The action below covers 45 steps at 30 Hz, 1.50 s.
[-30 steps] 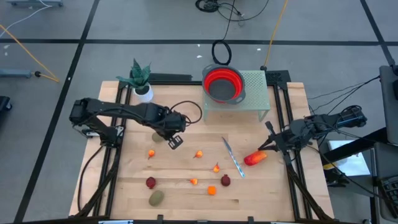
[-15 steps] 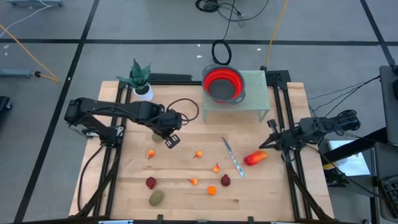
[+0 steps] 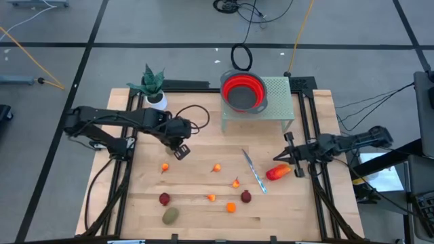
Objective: Pick & Place Fruit
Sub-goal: Put the brown kiwi fruit into the red basket on the shelf
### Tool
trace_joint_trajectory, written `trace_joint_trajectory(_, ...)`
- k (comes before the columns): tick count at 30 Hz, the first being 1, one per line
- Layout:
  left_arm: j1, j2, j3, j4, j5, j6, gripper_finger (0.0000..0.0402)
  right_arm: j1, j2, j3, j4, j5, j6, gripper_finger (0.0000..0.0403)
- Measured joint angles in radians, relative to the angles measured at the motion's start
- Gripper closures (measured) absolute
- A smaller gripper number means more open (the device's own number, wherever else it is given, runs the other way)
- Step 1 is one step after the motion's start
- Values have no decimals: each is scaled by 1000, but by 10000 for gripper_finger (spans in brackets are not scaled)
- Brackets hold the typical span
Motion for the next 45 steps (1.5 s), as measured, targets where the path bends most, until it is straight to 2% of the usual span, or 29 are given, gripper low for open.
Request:
trace_joint_trajectory(9, 117, -5, -142, -2, 52, 12, 398, -69, 1, -15, 4, 0, 63, 403)
trace_joint_trajectory(14, 174, -6, -154, 3, 60, 54, 392, -82, 3, -17, -1, 0, 67, 403)
trace_joint_trajectory(18, 211, -5, -168, 3, 109, 61, 389, -82, 3, -17, -34, 0, 85, 403)
trace_joint_trajectory(24, 229, -5, -210, 1, 130, 43, 400, -82, 3, -18, -42, -1, 86, 403)
trace_joint_trajectory(27, 228, -4, -213, 2, 127, 25, 392, -81, 3, -19, -42, 0, 86, 403)
trace_joint_trajectory(35, 226, -5, -213, 9, 112, 30, 306, -81, 3, -20, -42, 0, 86, 403)
trace_joint_trajectory(45, 226, -4, -213, 34, 103, 41, 148, -81, 3, -20, -42, 0, 86, 403)
